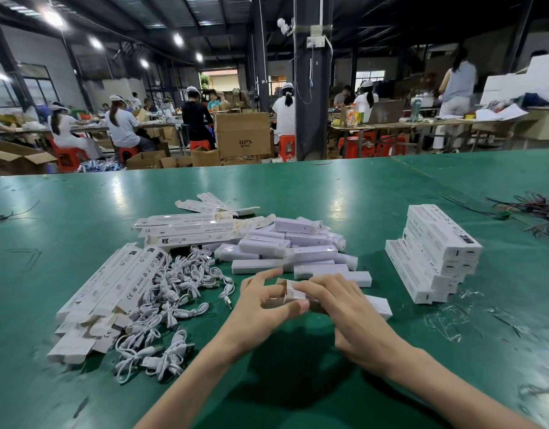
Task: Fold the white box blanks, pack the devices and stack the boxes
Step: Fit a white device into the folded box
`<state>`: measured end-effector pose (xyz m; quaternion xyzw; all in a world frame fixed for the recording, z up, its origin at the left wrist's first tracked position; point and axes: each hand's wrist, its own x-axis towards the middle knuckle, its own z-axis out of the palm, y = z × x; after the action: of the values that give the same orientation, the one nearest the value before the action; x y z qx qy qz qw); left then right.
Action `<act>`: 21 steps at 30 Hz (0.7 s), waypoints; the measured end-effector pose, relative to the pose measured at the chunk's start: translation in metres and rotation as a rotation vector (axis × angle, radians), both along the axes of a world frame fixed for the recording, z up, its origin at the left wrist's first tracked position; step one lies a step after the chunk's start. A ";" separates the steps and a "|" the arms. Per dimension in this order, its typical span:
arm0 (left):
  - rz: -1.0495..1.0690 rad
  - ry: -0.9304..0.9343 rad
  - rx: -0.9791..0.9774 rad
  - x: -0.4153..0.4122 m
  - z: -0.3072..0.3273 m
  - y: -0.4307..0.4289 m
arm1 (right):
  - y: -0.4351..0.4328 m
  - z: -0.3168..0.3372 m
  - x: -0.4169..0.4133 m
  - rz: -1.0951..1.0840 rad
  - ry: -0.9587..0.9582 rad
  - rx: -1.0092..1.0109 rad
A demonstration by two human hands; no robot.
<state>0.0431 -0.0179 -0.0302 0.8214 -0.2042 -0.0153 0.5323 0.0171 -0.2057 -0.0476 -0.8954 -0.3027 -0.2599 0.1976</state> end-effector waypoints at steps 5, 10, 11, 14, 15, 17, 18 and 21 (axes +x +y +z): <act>0.102 -0.198 -0.128 0.007 0.006 0.008 | 0.002 0.001 0.002 -0.042 -0.034 0.079; 0.410 -0.266 -0.034 0.025 0.008 0.031 | -0.006 0.001 0.004 -0.033 -0.001 0.216; 0.491 -0.314 0.251 0.031 0.004 0.039 | -0.006 0.002 0.005 -0.022 -0.005 0.245; 0.533 -0.129 0.954 0.039 -0.007 0.051 | -0.006 0.001 0.005 0.048 -0.014 0.316; 0.526 -0.100 1.026 0.039 -0.010 0.052 | -0.006 0.001 0.004 0.077 -0.004 0.331; 0.513 -0.156 1.018 0.037 -0.010 0.051 | -0.006 0.001 0.003 0.105 0.006 0.331; 0.515 -0.187 0.934 0.037 -0.009 0.050 | -0.006 0.000 0.003 0.101 0.003 0.317; 0.512 -0.290 0.536 0.032 -0.003 0.042 | -0.005 0.000 0.003 0.051 -0.028 0.253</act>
<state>0.0752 0.0243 -0.0337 0.9492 -0.0547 0.1812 0.2514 0.0197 -0.2112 -0.0472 -0.8516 -0.2931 -0.3033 0.3113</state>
